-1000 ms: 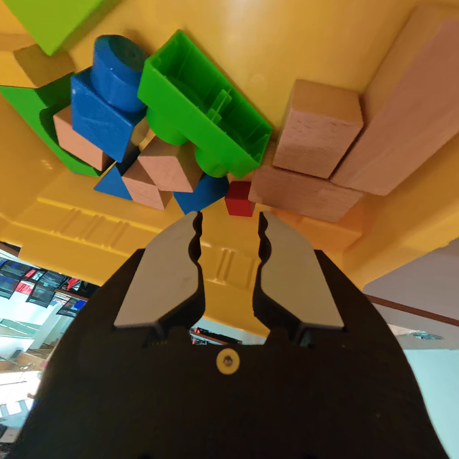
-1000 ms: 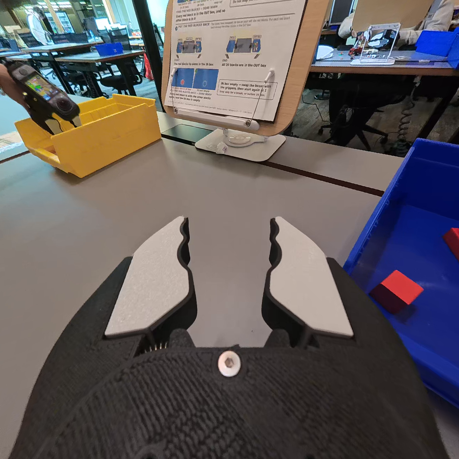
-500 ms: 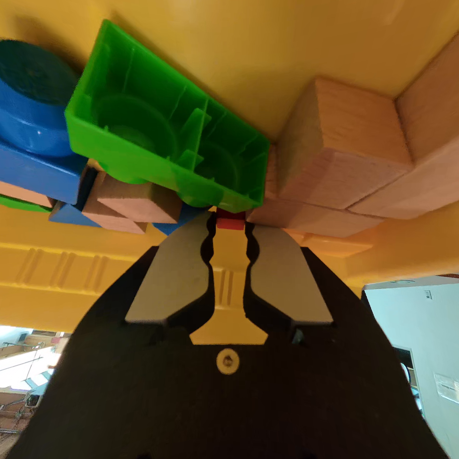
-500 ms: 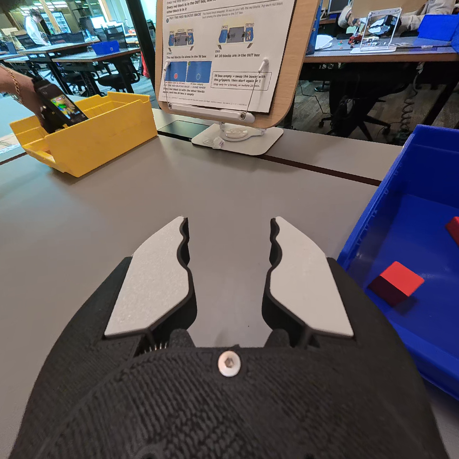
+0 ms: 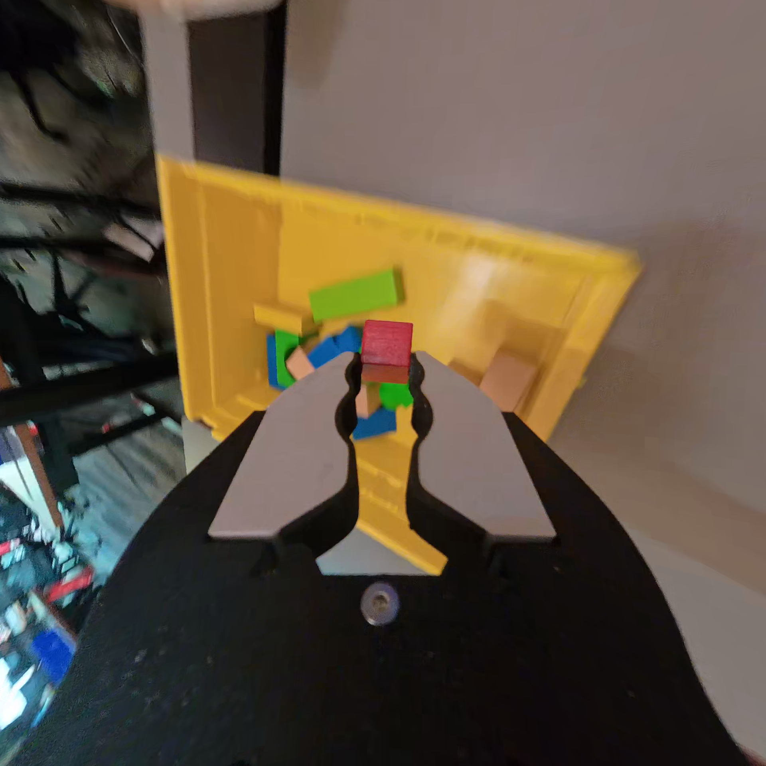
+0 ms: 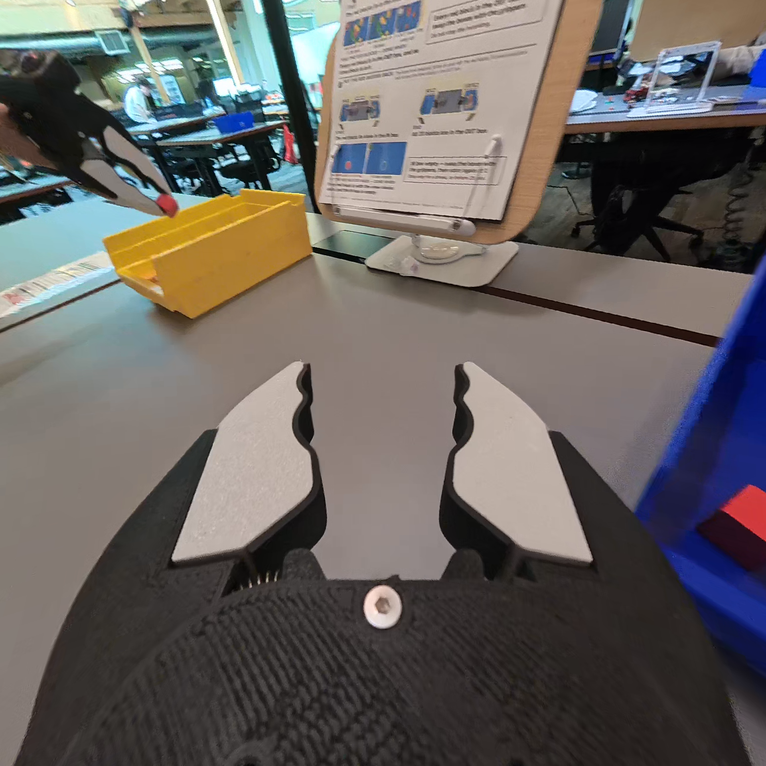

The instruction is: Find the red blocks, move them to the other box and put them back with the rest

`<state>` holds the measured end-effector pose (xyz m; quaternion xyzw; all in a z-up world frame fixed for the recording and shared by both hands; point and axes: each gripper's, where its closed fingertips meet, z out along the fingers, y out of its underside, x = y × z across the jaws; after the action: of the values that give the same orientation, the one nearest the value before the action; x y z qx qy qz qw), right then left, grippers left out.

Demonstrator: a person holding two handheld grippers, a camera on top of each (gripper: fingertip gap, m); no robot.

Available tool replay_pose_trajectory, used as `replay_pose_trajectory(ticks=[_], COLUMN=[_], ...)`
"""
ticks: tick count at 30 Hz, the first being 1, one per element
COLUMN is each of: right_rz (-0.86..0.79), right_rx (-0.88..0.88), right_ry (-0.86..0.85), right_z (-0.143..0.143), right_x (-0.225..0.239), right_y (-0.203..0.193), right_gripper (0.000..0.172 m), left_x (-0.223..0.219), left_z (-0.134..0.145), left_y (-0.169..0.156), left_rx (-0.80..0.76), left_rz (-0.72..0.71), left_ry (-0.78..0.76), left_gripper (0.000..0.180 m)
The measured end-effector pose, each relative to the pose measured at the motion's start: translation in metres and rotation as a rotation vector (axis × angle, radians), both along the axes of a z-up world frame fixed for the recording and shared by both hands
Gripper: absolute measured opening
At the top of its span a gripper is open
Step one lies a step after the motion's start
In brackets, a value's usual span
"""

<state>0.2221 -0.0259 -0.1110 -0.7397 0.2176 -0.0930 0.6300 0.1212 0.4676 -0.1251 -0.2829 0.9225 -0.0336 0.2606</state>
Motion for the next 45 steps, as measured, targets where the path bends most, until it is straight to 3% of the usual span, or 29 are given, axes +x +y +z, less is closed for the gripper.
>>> replay_pose_trajectory(ticks=[4, 8, 13, 16, 22, 27, 34, 41, 45], right_rz=[0.177, 0.349, 0.435, 0.457, 0.528, 0.546, 0.592, 0.582, 0.52], right_rx=[0.087, 0.202, 0.234, 0.225, 0.246, 0.233, 0.294, 0.234, 0.244], right_ry=[0.083, 0.241, 0.397, 0.411, 0.494, 0.482, 0.528, 0.432, 0.464], right_z=[0.004, 0.008, 0.0, -0.004, -0.006, -0.007, 0.0, 0.0, -0.001], right_x=[-0.039, -0.078, -0.104, -0.112, -0.122, -0.124, -0.127, -0.126, -0.105], right_y=[0.039, 0.072, 0.096, 0.102, 0.106, 0.106, 0.106, 0.104, 0.091], right_gripper=[0.069, 0.072, 0.072, 0.072, 0.069, 0.066, 0.026, 0.023, 0.023], left_x=[-0.003, -0.013, -0.016, -0.014, -0.013, -0.011, -0.009, -0.01, -0.005], left_z=[0.028, 0.032, 0.019, 0.012, 0.01, 0.011, 0.012, 0.014, 0.019], left_y=[-0.103, -0.21, -0.311, -0.348, -0.387, -0.4, -0.407, -0.407, -0.401], left_rx=[-0.191, -0.315, -0.221, -0.131, -0.096, -0.101, -0.133, -0.222, -0.301], left_rz=[-0.194, -0.408, -0.582, -0.639, -0.703, -0.718, -0.721, -0.69, -0.62], left_ry=[-0.214, -0.348, -0.487, -0.554, -0.619, -0.671, -0.7, -0.744, -0.82], left_gripper=[0.022, 0.022, 0.021, 0.021, 0.021, 0.021, 0.021, 0.021, 0.045])
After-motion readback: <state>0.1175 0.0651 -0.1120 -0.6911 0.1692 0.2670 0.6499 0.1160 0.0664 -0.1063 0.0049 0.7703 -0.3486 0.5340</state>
